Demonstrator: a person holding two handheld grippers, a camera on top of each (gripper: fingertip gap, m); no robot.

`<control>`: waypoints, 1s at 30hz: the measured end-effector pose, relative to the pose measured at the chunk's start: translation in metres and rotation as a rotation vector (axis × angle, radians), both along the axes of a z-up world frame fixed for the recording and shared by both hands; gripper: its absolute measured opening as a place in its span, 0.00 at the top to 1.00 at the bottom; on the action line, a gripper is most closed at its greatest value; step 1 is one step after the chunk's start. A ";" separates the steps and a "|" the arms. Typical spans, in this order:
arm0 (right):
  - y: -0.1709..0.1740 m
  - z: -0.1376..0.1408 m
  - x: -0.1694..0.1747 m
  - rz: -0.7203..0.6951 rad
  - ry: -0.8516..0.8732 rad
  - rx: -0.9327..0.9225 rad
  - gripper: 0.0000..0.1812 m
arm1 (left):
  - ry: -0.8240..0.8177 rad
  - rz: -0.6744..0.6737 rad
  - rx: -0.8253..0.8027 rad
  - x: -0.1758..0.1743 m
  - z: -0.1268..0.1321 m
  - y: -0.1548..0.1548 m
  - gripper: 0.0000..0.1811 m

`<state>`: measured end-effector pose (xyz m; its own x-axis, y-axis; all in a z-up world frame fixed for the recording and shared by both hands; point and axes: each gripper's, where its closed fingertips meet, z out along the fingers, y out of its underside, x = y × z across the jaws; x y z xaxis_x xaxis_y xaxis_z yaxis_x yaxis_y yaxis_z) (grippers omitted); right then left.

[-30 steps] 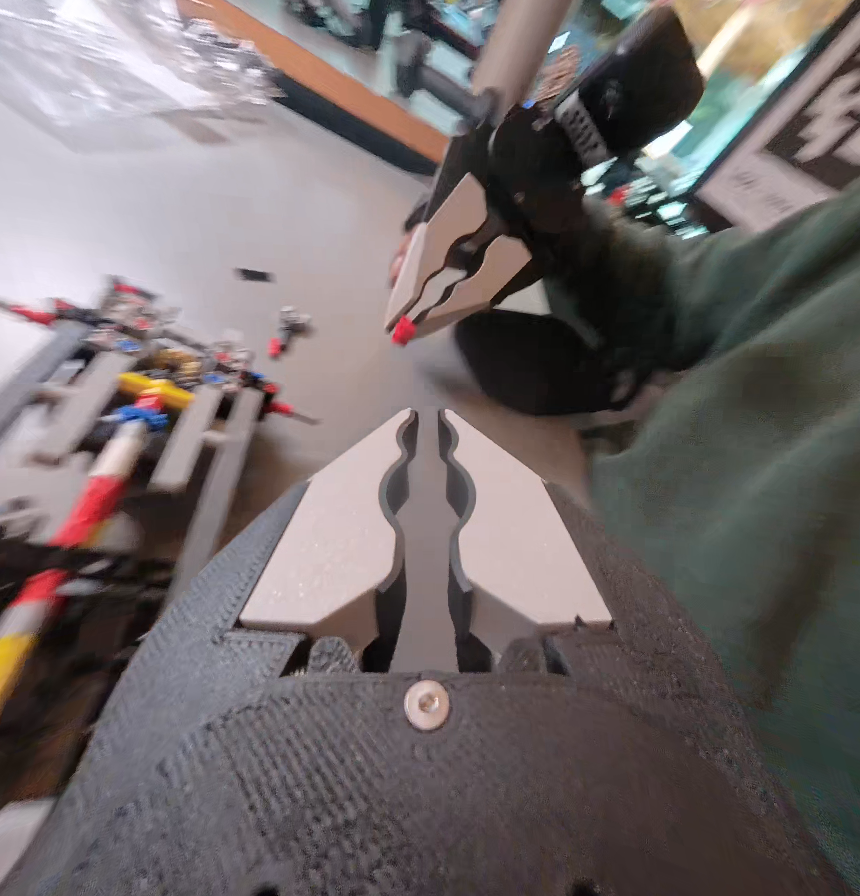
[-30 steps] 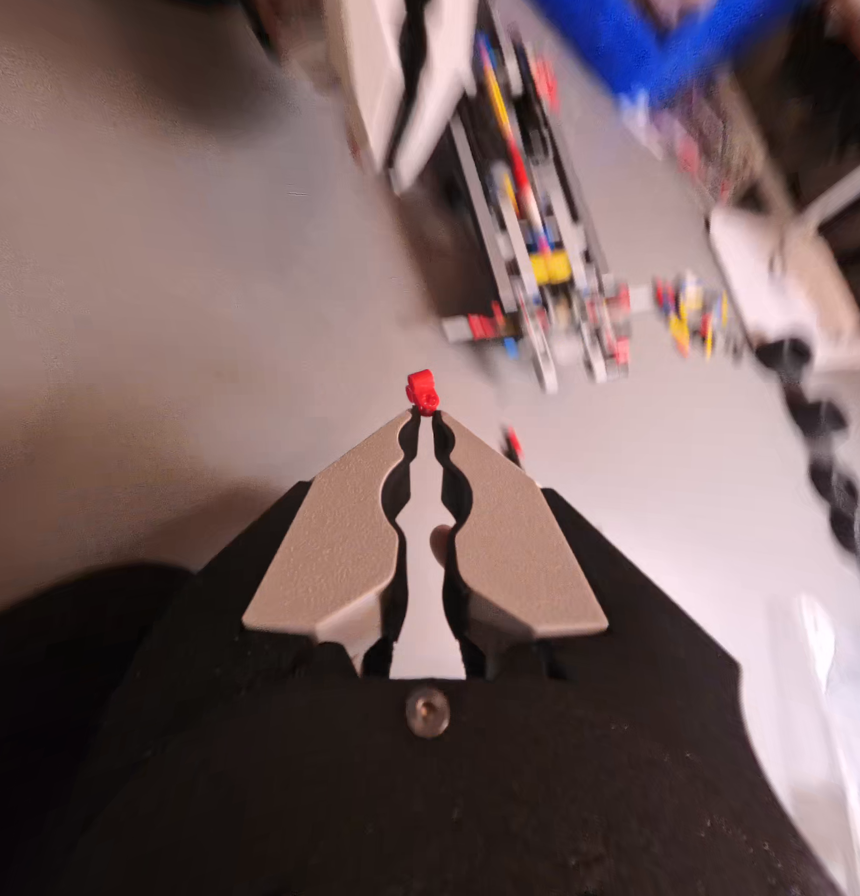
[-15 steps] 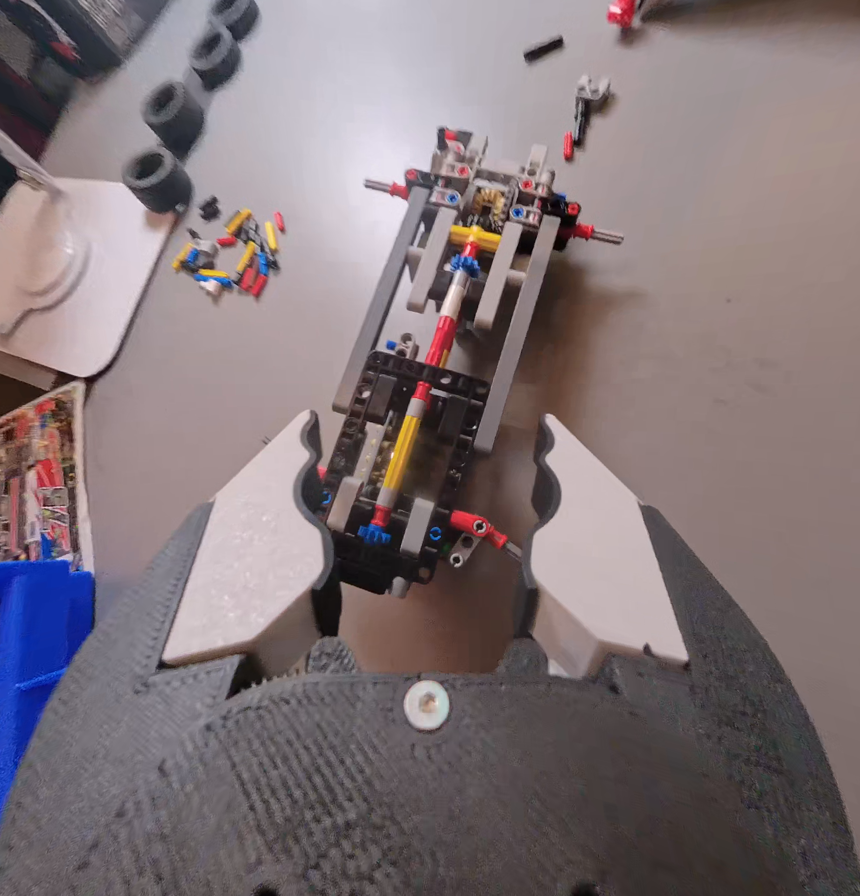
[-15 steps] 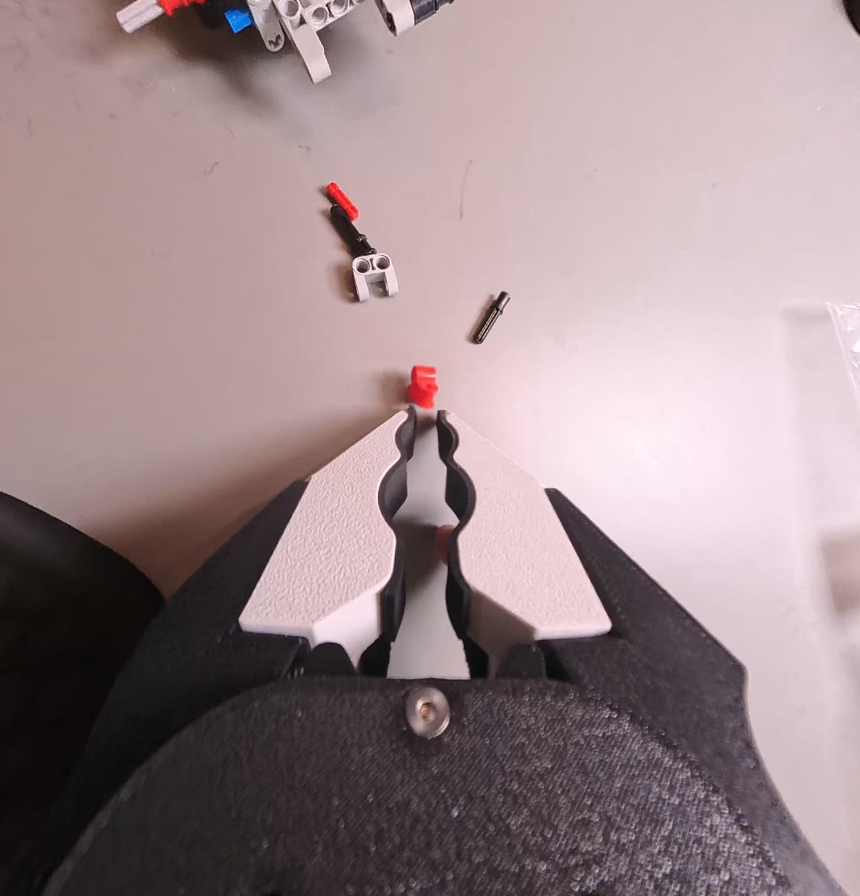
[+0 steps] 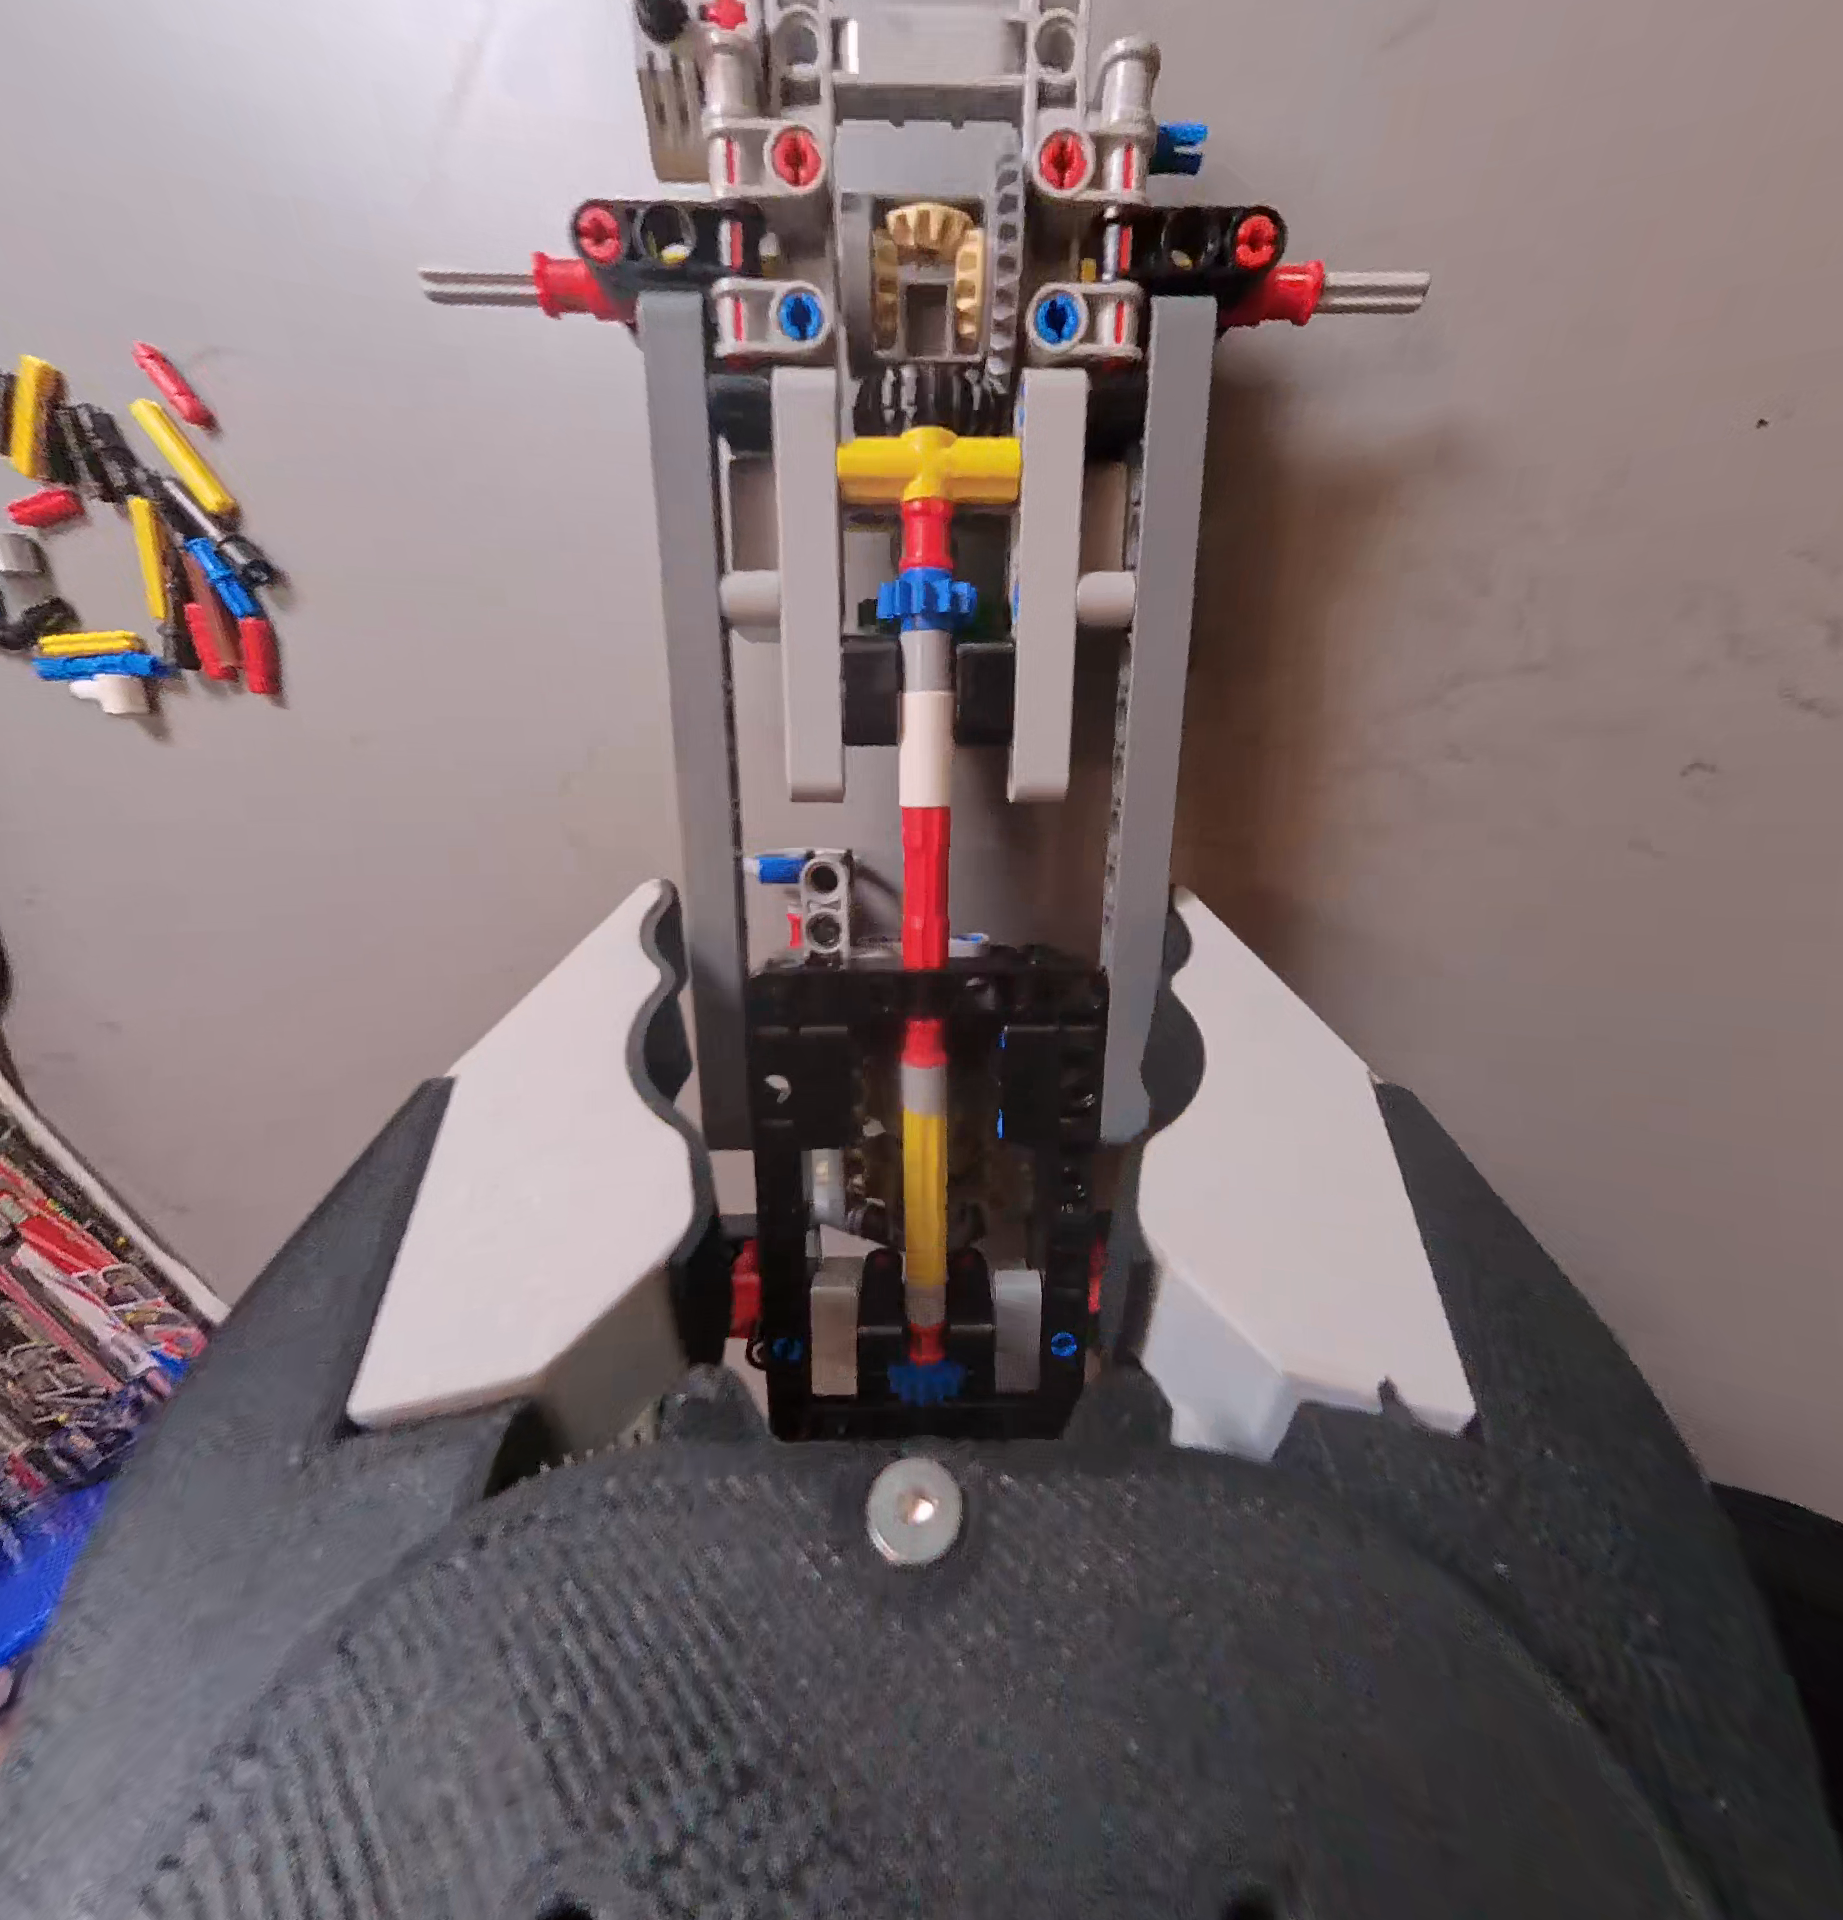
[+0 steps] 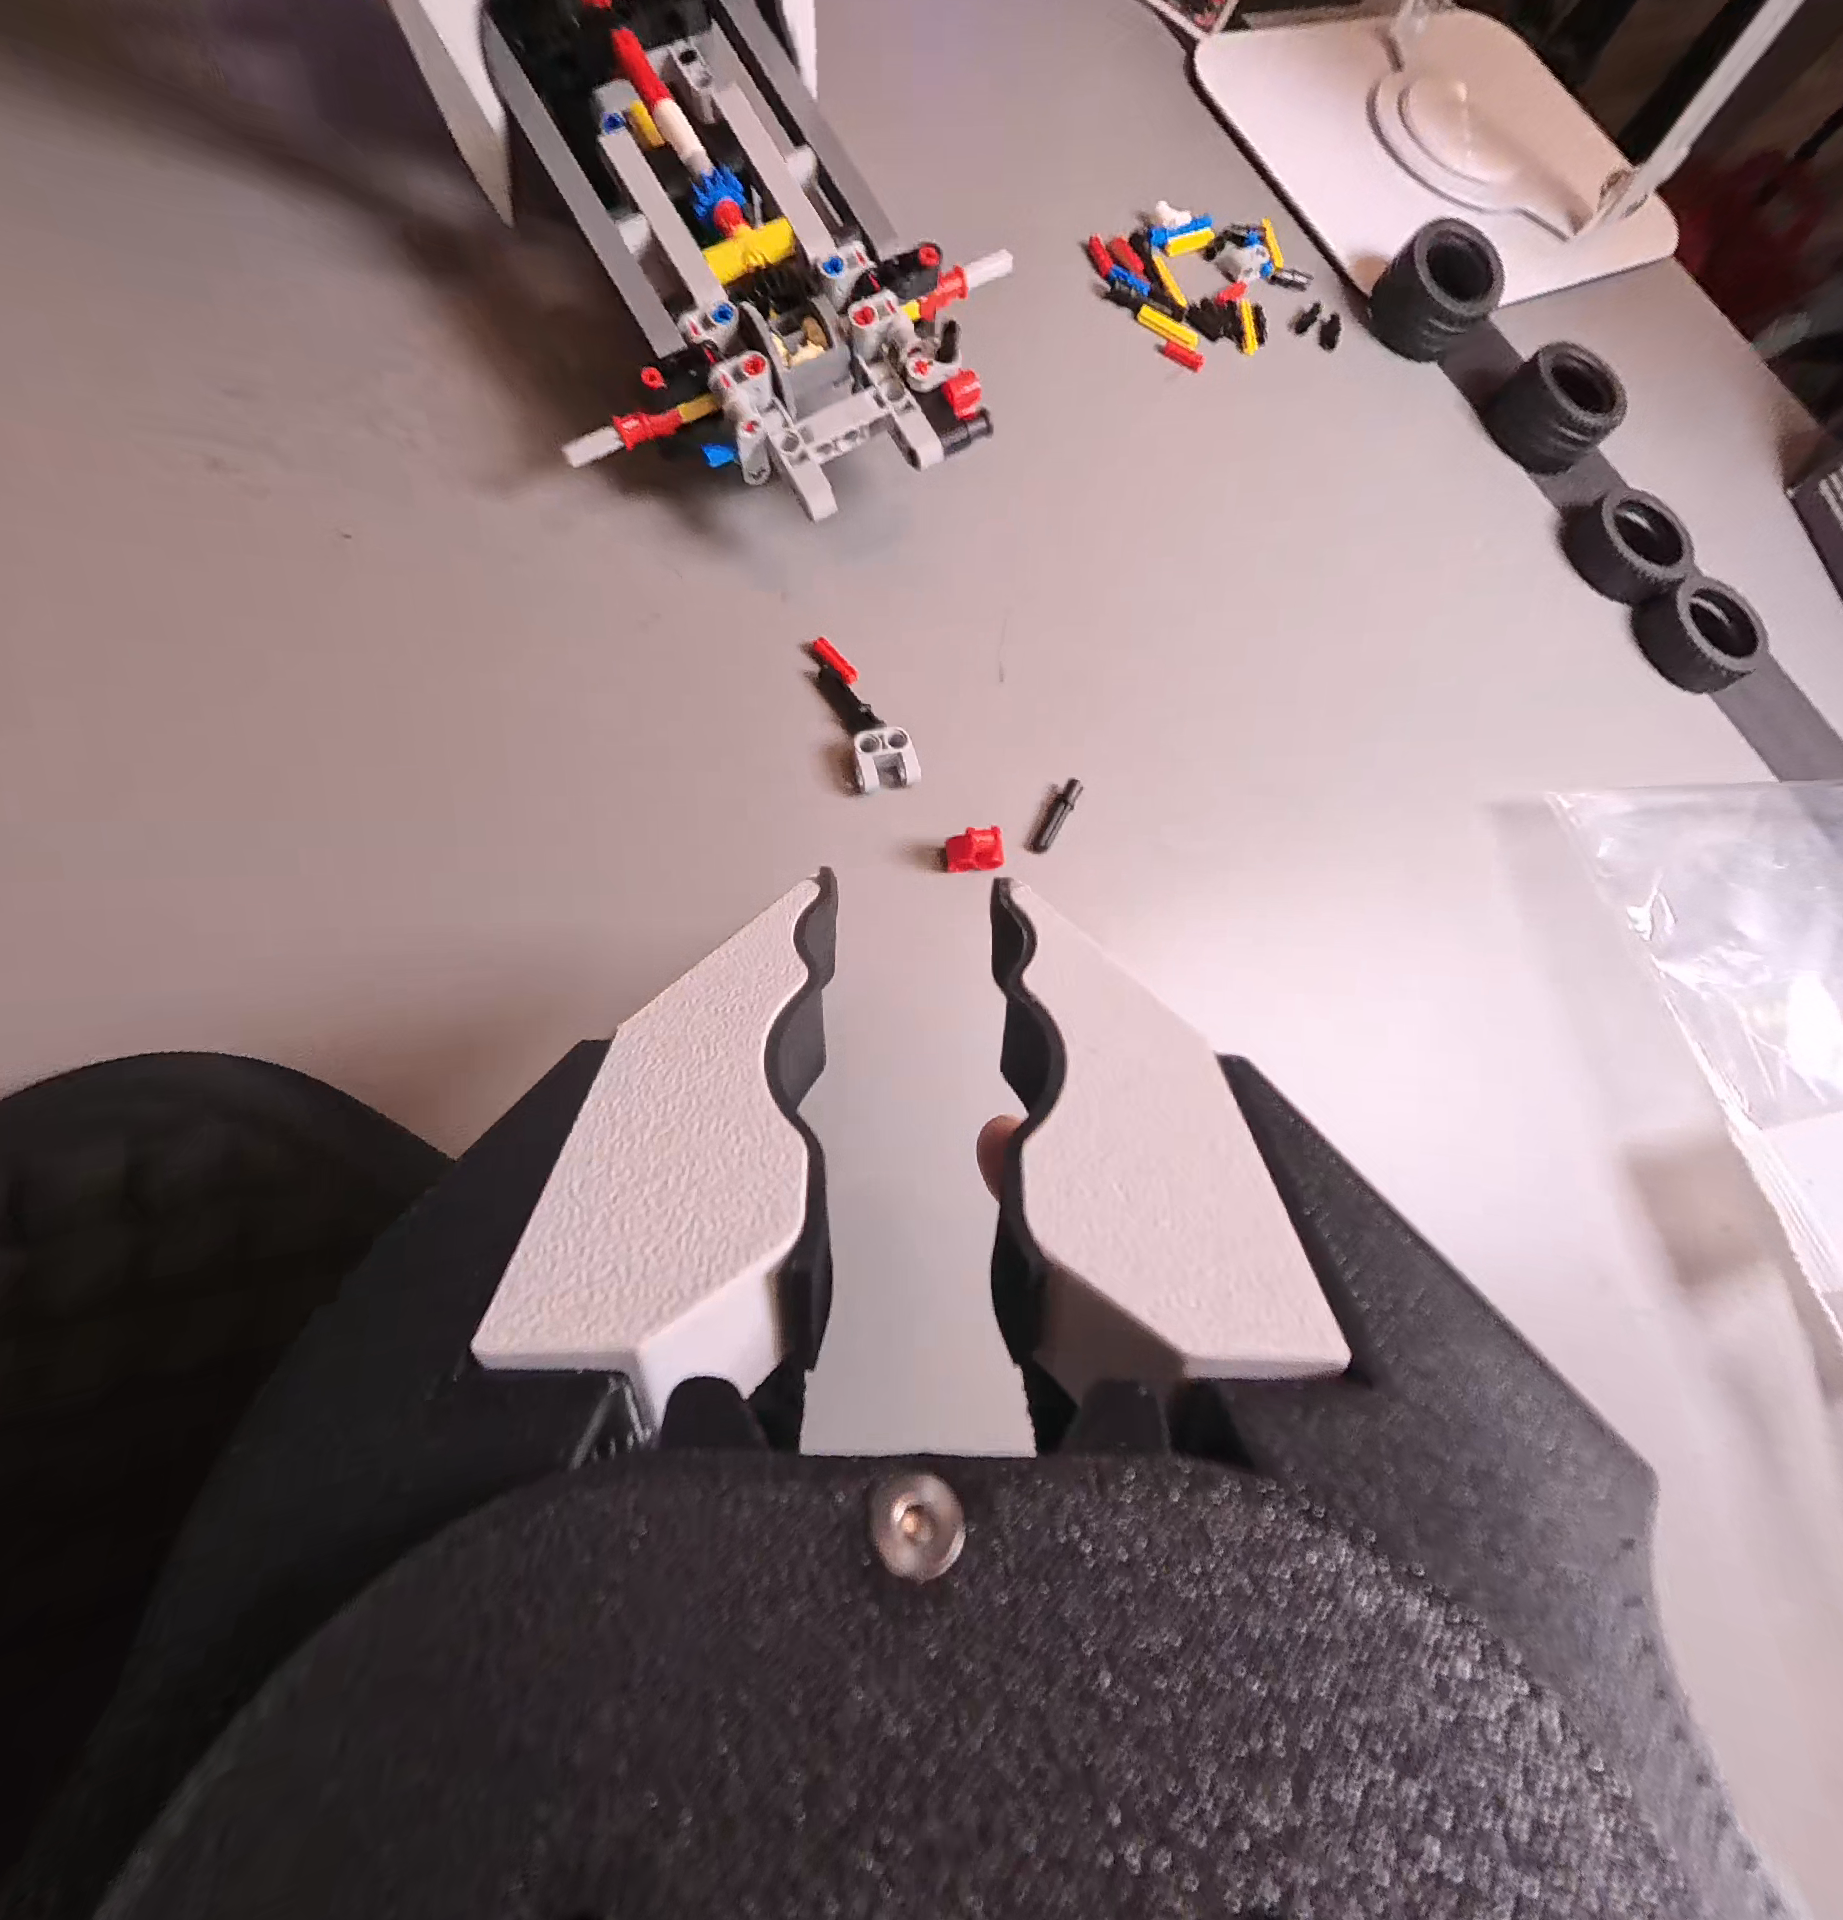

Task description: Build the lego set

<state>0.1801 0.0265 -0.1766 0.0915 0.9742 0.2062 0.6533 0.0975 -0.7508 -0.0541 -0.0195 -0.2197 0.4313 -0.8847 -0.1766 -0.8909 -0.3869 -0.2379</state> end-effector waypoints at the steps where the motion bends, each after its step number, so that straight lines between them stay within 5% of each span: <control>1: -0.002 0.001 -0.003 0.012 0.002 0.001 0.85 | -0.001 -0.007 -0.008 0.001 -0.003 0.000 0.52; 6: 0.000 0.002 -0.024 0.071 -0.017 -0.009 0.86 | 0.002 -0.025 -0.002 -0.001 -0.004 0.015 0.53; 12: 0.004 -0.032 -0.042 0.081 -0.143 -0.069 0.84 | 0.003 -0.015 0.019 -0.002 -0.003 0.044 0.52; 16: 0.002 -0.043 -0.049 0.082 -0.178 -0.064 0.85 | -0.134 0.039 0.179 0.012 0.025 0.055 0.51; 21: 0.004 -0.054 -0.056 0.082 -0.267 -0.080 0.89 | -0.486 0.087 0.322 0.051 0.071 0.016 0.61; 26: -0.016 -0.051 -0.053 0.112 -0.311 -0.084 0.93 | -0.593 0.106 0.251 0.059 0.037 -0.041 0.65; 30: -0.069 -0.034 -0.081 0.265 -0.260 -0.078 0.93 | -0.678 0.112 0.246 0.055 0.020 -0.048 0.69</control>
